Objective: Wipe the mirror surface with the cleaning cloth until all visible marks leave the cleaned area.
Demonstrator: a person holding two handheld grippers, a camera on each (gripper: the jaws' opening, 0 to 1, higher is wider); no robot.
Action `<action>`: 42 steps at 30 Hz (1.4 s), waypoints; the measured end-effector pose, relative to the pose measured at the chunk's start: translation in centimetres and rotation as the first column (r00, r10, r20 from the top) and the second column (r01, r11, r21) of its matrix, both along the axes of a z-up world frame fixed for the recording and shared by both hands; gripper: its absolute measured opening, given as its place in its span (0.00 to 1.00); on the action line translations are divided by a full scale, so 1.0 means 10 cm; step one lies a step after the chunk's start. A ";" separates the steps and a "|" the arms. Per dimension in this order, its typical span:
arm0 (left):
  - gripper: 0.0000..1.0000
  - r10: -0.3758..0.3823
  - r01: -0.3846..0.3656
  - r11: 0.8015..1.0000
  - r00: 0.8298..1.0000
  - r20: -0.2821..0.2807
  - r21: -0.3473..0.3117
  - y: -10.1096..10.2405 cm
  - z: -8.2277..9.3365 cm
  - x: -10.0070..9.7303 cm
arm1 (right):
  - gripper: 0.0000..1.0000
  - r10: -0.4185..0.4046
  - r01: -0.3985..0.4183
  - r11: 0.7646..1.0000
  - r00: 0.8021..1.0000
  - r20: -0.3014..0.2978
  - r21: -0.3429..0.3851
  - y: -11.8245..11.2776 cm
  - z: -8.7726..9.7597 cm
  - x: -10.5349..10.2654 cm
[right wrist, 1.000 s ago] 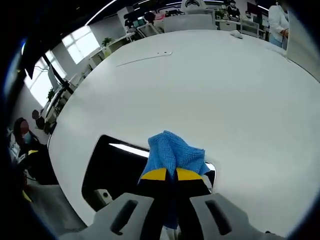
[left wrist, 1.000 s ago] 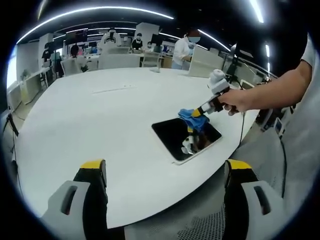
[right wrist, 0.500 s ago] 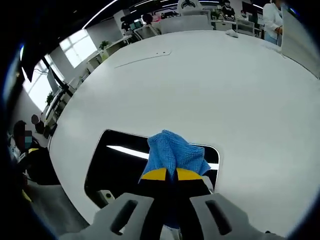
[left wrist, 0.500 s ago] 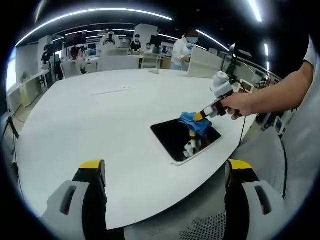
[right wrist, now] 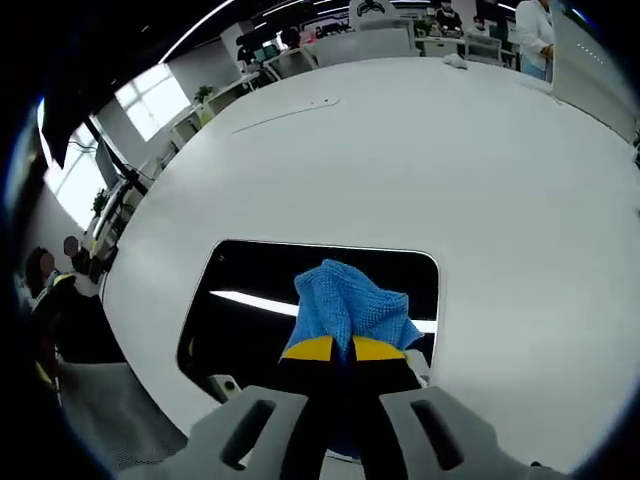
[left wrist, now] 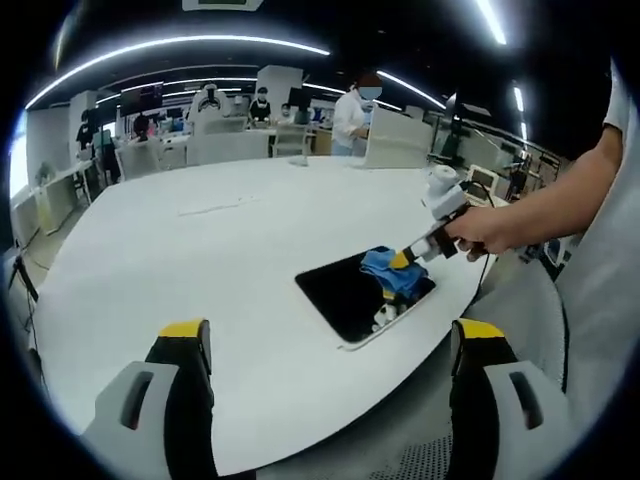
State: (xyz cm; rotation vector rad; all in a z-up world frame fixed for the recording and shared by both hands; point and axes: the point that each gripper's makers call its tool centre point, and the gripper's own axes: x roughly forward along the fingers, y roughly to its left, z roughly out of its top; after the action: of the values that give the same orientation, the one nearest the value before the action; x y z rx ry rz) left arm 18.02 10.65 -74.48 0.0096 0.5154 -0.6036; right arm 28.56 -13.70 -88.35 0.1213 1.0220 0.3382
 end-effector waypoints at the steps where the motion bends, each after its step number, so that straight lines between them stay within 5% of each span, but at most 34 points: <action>1: 0.99 0.000 0.000 1.000 1.000 -0.005 0.004 0.00 0.00 -0.01 | 0.00 -0.003 0.003 1.000 1.000 -0.005 0.004 0.00 -0.01 -0.01; 14: 0.99 -0.007 0.007 1.000 0.999 -0.042 0.019 0.04 -0.09 -0.11 | 0.00 0.014 -0.014 1.000 1.000 -0.017 0.008 0.00 -0.01 -0.22; 26: 0.99 -0.035 0.034 0.999 0.998 0.043 0.012 -0.06 0.04 -0.04 | 0.00 0.009 -0.009 1.000 1.000 -0.021 0.023 0.04 0.08 -0.48; 42: 0.99 -0.031 0.031 0.999 0.999 0.008 0.025 -0.14 0.00 -0.12 | 0.00 0.027 -0.026 0.999 0.999 -0.033 0.031 0.02 0.01 -0.55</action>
State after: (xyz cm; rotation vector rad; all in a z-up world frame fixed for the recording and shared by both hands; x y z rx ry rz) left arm 16.82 9.28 -74.46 0.0436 0.5151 -0.6270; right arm 23.01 -13.55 -88.23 0.1415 1.0529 0.3771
